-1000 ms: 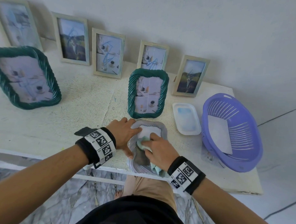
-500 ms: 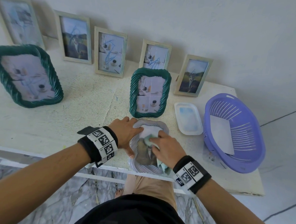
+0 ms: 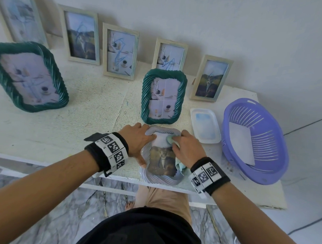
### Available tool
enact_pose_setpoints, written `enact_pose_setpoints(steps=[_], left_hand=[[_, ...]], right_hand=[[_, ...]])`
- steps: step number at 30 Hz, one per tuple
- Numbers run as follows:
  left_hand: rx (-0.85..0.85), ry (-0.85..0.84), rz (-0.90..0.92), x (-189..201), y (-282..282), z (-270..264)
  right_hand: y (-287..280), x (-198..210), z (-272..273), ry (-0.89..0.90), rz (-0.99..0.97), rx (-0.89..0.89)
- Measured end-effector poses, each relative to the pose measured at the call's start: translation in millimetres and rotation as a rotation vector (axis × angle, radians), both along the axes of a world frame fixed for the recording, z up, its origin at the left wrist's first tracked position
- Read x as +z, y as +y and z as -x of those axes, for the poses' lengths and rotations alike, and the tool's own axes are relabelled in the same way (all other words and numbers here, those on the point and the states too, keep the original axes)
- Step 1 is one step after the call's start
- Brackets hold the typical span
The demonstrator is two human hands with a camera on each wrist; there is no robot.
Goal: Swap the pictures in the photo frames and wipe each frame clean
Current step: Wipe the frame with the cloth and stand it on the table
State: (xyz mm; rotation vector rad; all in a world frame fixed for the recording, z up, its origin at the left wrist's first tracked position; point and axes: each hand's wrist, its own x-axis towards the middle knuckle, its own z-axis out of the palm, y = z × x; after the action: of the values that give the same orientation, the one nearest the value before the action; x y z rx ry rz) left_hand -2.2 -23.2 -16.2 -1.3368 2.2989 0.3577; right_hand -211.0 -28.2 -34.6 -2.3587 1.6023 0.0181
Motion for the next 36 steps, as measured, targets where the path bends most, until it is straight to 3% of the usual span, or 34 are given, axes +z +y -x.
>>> enact_pose_setpoints(steps=[2, 7, 12, 18, 24, 29, 32, 36], left_hand=[[-0.001, -0.009, 0.003, 0, -1, 1], [-0.010, -0.010, 0.015, -1, -1, 1], [-0.011, 0.001, 0.012, 1, -1, 0], [-0.007, -0.010, 0.015, 0, 0, 1], [-0.001, -0.009, 0.012, 2, 0, 1], [-0.009, -0.025, 0.017, 1, 0, 2], [-0.010, -0.021, 0.016, 0, 0, 1], [-0.010, -0.030, 0.014, 0, -1, 2]], right_hand=[[0, -2, -6, -0.058, 0.001, -0.030], [31, -1, 0, -0.117, -0.158, 0.135], [-3, -1, -4, -0.050, -0.020, 0.051], [28, 0, -5, -0.117, -0.173, 0.200], [7, 0, -16, -0.036, -0.054, 0.114], [29, 2, -11, -0.096, -0.218, 0.294], [11, 6, -4, -0.017, -0.148, 0.247], [8, 2, -11, -0.046, -0.077, 0.125]])
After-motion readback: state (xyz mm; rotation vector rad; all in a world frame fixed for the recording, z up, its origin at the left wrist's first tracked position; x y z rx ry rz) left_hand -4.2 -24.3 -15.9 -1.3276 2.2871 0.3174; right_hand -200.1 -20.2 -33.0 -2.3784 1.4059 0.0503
